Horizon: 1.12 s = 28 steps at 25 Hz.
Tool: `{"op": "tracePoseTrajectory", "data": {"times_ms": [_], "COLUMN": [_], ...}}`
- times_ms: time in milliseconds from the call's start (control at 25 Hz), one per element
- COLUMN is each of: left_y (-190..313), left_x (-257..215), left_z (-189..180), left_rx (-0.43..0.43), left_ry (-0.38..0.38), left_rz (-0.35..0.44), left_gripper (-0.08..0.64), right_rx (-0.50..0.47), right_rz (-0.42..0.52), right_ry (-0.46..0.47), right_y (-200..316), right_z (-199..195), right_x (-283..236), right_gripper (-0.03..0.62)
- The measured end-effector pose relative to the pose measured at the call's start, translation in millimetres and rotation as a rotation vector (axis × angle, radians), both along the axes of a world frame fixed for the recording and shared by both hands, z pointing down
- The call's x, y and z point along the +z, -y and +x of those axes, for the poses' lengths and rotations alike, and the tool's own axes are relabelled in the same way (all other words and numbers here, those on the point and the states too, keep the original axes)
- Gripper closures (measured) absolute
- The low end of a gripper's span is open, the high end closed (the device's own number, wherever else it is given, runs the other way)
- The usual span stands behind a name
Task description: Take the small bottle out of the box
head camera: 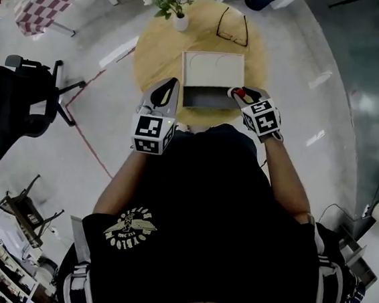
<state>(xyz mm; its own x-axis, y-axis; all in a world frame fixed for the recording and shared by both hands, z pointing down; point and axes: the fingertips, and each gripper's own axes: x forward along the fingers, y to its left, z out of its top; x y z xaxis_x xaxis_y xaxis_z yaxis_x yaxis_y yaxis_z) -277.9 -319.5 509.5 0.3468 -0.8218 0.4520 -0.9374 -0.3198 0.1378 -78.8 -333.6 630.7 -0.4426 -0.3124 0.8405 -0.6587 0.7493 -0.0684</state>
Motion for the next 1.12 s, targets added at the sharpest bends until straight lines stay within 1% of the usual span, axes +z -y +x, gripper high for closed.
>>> {"op": "tracePoseTrajectory", "data": {"times_ms": [200,400,600,840,920,1000,1120], "left_y": [7.2,15.5,13.1,-1.7,-7.3,-14.2,-18.4], "left_x": [0.0,-6.9,-5.5,-8.6,-8.6,-7.9,-6.7], "left_z": [17.2,39.1,55.5,64.0,64.8,67.9,78.4], "left_rx": [0.027,0.011,-0.064,-0.192,-0.234,-0.264,-0.28], "left_ry": [0.011,0.035,0.074,0.104,0.116,0.125,0.137], "left_rz": [-0.002,-0.007,-0.043,-0.064,-0.068,-0.077,-0.084], "left_gripper": [0.56,0.56,0.56,0.56,0.56,0.56,0.56], "right_rx": [0.09,0.091,0.037,-0.075,-0.106,-0.127,-0.147], "right_rz": [0.054,0.06,0.012,-0.025,-0.027,-0.027,-0.013], "right_ry": [0.001,-0.039,-0.076,-0.078,-0.068,-0.036,0.002], "right_y": [38.7,66.5,81.9,84.6,82.4,76.0,74.9], "right_z": [43.0,74.9,97.1,99.0,95.4,90.9,87.9], "right_x": [-10.5,3.4,43.8,78.3,84.4,90.0,89.5], "right_gripper": [0.456,0.456,0.456,0.456,0.454,0.453,0.451]}}
